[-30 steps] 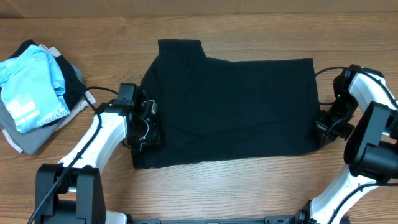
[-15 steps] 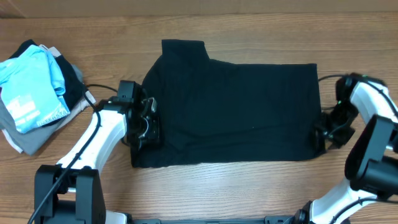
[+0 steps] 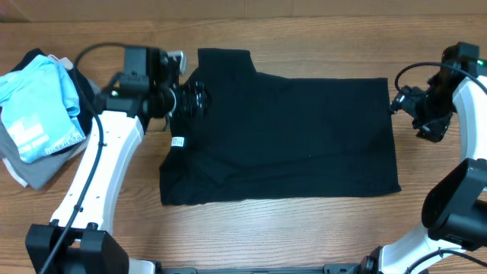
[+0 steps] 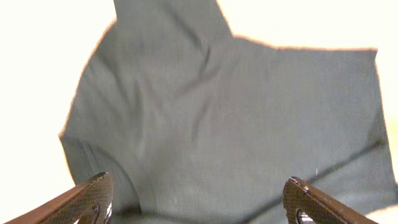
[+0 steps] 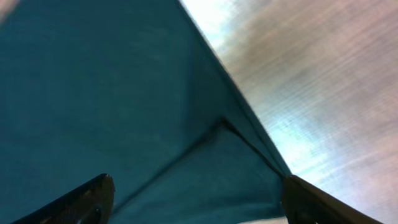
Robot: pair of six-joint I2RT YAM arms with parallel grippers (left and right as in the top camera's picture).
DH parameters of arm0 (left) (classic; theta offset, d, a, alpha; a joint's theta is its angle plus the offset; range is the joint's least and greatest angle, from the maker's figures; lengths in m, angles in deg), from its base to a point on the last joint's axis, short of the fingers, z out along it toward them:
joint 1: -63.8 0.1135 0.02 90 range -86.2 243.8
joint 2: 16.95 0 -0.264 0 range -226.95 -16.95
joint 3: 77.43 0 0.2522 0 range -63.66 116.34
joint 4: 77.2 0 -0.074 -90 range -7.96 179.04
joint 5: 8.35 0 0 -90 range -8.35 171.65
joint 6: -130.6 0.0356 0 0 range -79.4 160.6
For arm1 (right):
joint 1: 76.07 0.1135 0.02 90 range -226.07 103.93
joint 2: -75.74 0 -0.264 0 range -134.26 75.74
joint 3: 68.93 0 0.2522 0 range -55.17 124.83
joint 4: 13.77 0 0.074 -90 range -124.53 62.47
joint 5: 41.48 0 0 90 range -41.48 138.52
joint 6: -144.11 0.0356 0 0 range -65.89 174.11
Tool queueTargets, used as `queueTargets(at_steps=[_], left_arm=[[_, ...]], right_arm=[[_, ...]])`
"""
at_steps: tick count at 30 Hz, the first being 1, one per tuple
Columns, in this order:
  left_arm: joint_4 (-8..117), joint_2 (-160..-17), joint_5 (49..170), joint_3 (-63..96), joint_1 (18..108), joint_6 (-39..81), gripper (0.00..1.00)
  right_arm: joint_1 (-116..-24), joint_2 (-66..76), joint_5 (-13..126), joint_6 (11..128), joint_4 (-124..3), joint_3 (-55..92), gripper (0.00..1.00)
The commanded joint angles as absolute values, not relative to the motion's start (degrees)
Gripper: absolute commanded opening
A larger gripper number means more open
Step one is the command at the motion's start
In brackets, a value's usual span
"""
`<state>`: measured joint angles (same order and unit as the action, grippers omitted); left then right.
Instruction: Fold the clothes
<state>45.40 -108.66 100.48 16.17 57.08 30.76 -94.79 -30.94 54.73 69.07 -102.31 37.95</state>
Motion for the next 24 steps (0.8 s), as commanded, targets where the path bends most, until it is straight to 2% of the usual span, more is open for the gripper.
queueTargets(at_steps=[1,6,11,18,24], left_arm=[[45.66,-116.98,97.14,24.41,57.58,32.24,0.92],[46.14,-136.52,100.4,40.74,60.51,30.36,0.92],[51.26,-150.07,104.9,50.88,61.06,27.02,0.86],[59.43,-157.66,105.75,52.39,60.36,19.92,0.81],[64.61,-160.85,105.23,52.36,58.63,19.26,0.79]], right_arm=[[-94.95,-29.58,59.78,67.1,-101.13,40.31,0.91],[-94.95,-29.58,61.73,64.63,-100.41,40.36,0.9],[-94.95,-29.58,61.71,64.5,-100.21,40.36,0.9],[-94.77,-29.58,61.68,64.5,-100.19,40.33,0.89],[-94.77,-29.58,61.68,64.5,-100.32,40.31,0.89]])
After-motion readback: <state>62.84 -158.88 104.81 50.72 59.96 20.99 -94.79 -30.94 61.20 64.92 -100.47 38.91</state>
